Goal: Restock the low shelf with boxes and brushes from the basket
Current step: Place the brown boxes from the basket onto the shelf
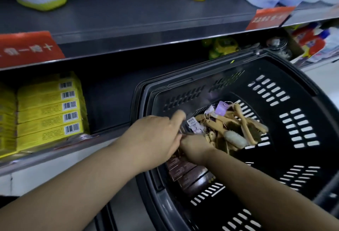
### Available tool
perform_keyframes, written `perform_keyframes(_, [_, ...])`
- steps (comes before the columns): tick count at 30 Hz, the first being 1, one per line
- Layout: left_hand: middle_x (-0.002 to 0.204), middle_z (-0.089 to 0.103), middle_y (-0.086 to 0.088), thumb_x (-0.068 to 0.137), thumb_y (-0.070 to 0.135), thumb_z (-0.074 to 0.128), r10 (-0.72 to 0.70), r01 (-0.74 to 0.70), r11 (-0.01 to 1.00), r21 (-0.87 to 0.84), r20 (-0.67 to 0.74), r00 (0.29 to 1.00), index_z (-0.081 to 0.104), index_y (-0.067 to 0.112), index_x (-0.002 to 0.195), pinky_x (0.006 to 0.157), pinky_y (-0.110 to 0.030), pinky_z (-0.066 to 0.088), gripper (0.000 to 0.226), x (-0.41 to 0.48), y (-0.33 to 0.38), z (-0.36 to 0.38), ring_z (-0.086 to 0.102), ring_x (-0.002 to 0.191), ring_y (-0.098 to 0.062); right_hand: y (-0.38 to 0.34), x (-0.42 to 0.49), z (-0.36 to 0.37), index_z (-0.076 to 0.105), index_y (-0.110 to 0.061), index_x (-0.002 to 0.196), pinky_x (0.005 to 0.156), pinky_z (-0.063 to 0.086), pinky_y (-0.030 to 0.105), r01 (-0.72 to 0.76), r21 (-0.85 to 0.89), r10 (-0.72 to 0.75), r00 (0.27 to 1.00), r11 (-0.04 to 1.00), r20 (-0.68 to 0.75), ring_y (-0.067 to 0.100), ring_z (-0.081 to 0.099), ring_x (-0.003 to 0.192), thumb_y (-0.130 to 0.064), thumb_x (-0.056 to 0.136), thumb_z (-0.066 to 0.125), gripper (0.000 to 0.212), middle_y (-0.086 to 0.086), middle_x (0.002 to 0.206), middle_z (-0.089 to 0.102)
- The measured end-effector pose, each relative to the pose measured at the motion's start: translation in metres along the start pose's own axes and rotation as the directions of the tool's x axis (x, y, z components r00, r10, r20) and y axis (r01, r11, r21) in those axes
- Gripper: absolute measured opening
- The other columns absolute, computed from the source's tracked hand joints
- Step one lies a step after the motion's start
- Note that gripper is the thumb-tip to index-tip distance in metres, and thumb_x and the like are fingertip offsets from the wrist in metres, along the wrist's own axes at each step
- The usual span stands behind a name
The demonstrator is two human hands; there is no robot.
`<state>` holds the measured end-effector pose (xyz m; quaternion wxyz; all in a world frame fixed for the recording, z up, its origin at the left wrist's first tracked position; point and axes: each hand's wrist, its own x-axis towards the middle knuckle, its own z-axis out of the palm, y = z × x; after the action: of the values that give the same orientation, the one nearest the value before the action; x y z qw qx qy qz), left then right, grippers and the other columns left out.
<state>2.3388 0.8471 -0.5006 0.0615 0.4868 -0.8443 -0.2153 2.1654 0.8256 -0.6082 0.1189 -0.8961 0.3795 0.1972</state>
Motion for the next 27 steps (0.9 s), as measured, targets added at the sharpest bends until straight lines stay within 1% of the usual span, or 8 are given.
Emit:
perform_keyframes(3, [0.122,0.057,0.004,0.098,0.032,0.035,-0.153,0.132,0.969,-0.207,-0.09,0.984,0.014,0.026,0.139,0.084,-0.029,0.05,0.047,-0.001,0.003,-0.003,0.059,0.098,-0.011,-0.005,-0.039,-0.039,0.055,-0.027,0.123,0.068,0.056,0.037,0.042,0.184,0.016,0.952,0.982,-0.304,0.027,0.061,0.099,-0.023,0.06,0.081,0.068,0.0,0.114,0.06])
perform_keyframes(6, [0.147,0.037,0.001,0.098,0.033,0.04,-0.328,0.282,0.828,-0.485,-0.012,0.945,0.018,0.018,0.146,0.105,-0.025,0.035,0.054,0.001,0.009,-0.011,0.044,0.127,-0.011,-0.016,-0.077,-0.058,0.052,-0.028,0.125,0.068,0.056,0.03,0.089,0.164,0.017,0.83,0.982,-0.557,0.018,0.06,0.1,-0.019,0.053,0.088,0.081,-0.004,0.115,0.059])
perform_keyframes(12, [0.106,0.067,-0.012,0.089,0.034,0.06,-0.462,0.483,0.181,-0.857,0.359,0.811,0.055,0.004,0.114,0.092,-0.043,0.051,0.039,0.0,0.029,-0.022,0.065,0.098,-0.025,-0.039,-0.103,-0.046,0.049,-0.021,0.129,0.084,0.05,0.03,0.148,0.067,-0.031,0.577,0.987,-0.816,0.02,0.056,0.106,-0.008,0.062,0.085,0.077,0.001,0.118,0.05])
perform_keyframes(19, [0.083,0.076,-0.006,0.086,0.02,0.063,-0.363,0.421,0.021,-0.907,0.386,0.848,0.067,0.01,0.096,0.06,-0.024,0.058,0.015,-0.029,0.027,-0.025,0.072,0.07,-0.015,-0.041,-0.103,-0.049,0.043,-0.02,0.134,0.089,0.051,0.031,0.257,0.089,-0.045,0.473,0.962,-0.88,0.018,0.05,0.109,-0.013,0.076,0.073,0.066,0.006,0.121,0.041])
perform_keyframes(21, [0.078,0.076,-0.003,0.085,0.022,0.065,-0.463,0.407,0.064,-0.911,0.335,0.821,0.063,0.014,0.098,0.055,-0.023,0.056,0.015,-0.03,0.022,-0.028,0.072,0.068,-0.013,-0.035,-0.09,-0.049,0.029,-0.024,0.14,0.097,0.044,0.021,0.179,0.307,0.157,0.57,0.935,-0.807,0.013,0.047,0.115,-0.012,0.078,0.07,0.075,0.006,0.129,0.038])
perform_keyframes(23, [0.074,0.075,-0.002,0.084,0.025,0.066,-0.526,0.392,0.07,-0.917,0.299,0.796,0.06,0.016,0.1,0.055,-0.025,0.054,0.02,-0.03,0.015,-0.031,0.072,0.066,-0.014,-0.02,-0.069,-0.039,0.021,-0.025,0.143,0.093,0.045,0.022,-0.075,0.468,0.336,0.795,0.88,-0.504,0.013,0.049,0.116,-0.016,0.079,0.072,0.082,0.004,0.137,0.038])
perform_keyframes(25, [0.073,0.075,-0.002,0.082,0.03,0.067,-0.564,0.384,0.074,-0.921,0.279,0.777,0.058,0.019,0.1,0.06,-0.029,0.054,0.023,-0.03,0.01,-0.034,0.072,0.065,-0.016,-0.005,-0.04,-0.023,0.029,-0.017,0.142,0.097,0.045,0.035,-0.297,0.265,0.313,0.95,0.917,-0.018,0.024,0.048,0.122,-0.021,0.081,0.069,0.073,0.008,0.139,0.037])
perform_keyframes(27, [0.072,0.075,0.001,0.082,0.037,0.065,-0.593,0.397,0.111,-0.911,0.26,0.762,0.056,0.025,0.098,0.063,-0.029,0.054,0.022,-0.029,0.005,-0.033,0.072,0.064,-0.016,-0.003,-0.011,-0.003,0.031,-0.012,0.143,0.105,0.039,0.043,-0.239,0.132,0.187,0.929,0.962,0.32,0.034,0.04,0.129,-0.023,0.08,0.071,0.076,0.014,0.145,0.032])
